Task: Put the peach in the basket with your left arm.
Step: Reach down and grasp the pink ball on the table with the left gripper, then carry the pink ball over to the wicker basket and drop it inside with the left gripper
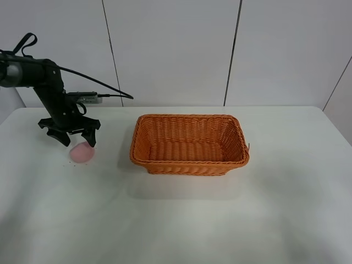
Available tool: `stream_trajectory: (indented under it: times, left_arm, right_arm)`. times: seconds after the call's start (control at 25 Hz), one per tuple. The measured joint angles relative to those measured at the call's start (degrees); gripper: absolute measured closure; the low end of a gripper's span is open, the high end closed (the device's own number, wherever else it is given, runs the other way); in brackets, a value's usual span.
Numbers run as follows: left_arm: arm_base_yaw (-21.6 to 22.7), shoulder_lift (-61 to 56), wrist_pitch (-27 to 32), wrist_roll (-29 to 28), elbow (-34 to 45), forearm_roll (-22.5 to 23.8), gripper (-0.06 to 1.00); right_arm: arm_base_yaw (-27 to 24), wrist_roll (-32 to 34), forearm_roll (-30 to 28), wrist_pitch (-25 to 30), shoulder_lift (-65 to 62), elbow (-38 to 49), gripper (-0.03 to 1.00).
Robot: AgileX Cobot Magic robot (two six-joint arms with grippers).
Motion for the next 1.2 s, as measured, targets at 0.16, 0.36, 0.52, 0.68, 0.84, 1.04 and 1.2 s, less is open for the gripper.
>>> stream_trajectory:
  times: [0.16,0.36,0.52,0.68,0.84,1.04,1.2]
  left_arm:
    - [0.0,1.3,-1.2,0.0,0.0,0.0,0.1]
    - [0.0,2.9,-1.9,0.0,0.0,0.0,0.1]
    - [0.0,4.1,-2.0,0.0,0.0,0.0,0.1]
    - [0.0,4.3,-1.9,-0.4,-0.1,0.0,0.29]
    - [0.0,4.1,-0.9,-0.8,-0.4,0.6,0.72]
    - [0.0,1.9,1.2,-2.9,-0.8,3.6,0.82]
    - [0.0,-2.0,6.3,-2.9,-3.5,3.7,0.82]
  right_arm:
    - [0.0,0.0,0.0,0.0,0.0,0.0,0.27]
    - [0.0,0.0,0.0,0.0,0.0,0.0,0.27]
    - [0.0,0.0,0.0,0.0,0.0,0.0,0.27]
    - [0.0,0.0,0.0,0.0,0.0,0.0,0.27]
    - [0.0,0.0,0.0,0.0,0.0,0.0,0.27]
    - [0.0,0.0,0.0,0.0,0.0,0.0,0.27]
    - [0.0,0.0,0.0,0.0,0.0,0.0,0.27]
